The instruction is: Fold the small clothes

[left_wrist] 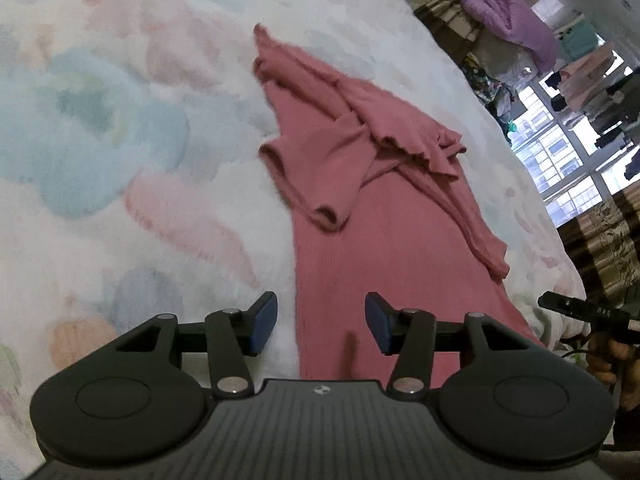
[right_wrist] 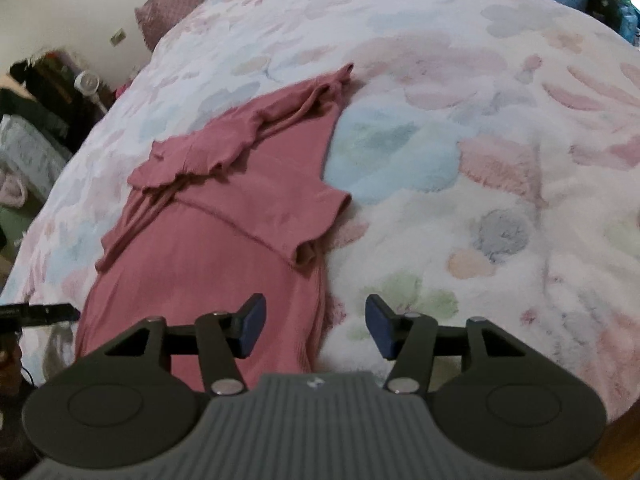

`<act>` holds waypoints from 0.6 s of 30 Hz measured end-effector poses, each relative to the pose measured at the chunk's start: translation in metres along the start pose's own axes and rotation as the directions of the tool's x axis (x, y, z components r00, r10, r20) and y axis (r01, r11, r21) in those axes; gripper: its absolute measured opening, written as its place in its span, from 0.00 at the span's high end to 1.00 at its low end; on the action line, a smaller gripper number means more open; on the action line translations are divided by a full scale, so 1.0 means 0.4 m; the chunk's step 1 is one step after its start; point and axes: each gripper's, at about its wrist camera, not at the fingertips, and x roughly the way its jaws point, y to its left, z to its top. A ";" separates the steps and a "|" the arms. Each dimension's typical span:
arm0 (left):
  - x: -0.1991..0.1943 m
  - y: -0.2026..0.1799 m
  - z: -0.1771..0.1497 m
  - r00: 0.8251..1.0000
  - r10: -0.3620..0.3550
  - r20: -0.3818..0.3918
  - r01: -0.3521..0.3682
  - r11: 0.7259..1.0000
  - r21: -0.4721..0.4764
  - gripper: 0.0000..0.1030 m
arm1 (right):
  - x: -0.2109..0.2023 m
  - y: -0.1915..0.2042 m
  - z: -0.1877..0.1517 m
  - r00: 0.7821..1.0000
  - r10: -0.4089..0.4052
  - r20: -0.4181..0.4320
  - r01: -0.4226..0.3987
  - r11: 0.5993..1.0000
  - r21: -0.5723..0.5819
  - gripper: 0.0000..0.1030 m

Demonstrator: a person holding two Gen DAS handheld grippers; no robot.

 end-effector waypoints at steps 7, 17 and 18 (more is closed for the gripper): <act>0.026 0.002 0.190 0.998 -0.011 0.062 0.008 0.999 0.041 0.28 | 0.045 0.005 0.143 0.996 0.075 0.049 -0.074 0.997 -0.026 0.45; 0.201 0.060 0.533 0.997 -0.016 0.072 0.019 0.999 -0.034 0.25 | 0.265 -0.070 0.496 0.976 0.214 0.040 -0.216 0.974 0.069 0.38; 0.224 0.064 0.560 0.998 -0.007 0.064 0.009 1.000 -0.028 0.25 | 0.294 -0.080 0.530 0.975 0.222 0.027 -0.223 0.972 0.076 0.37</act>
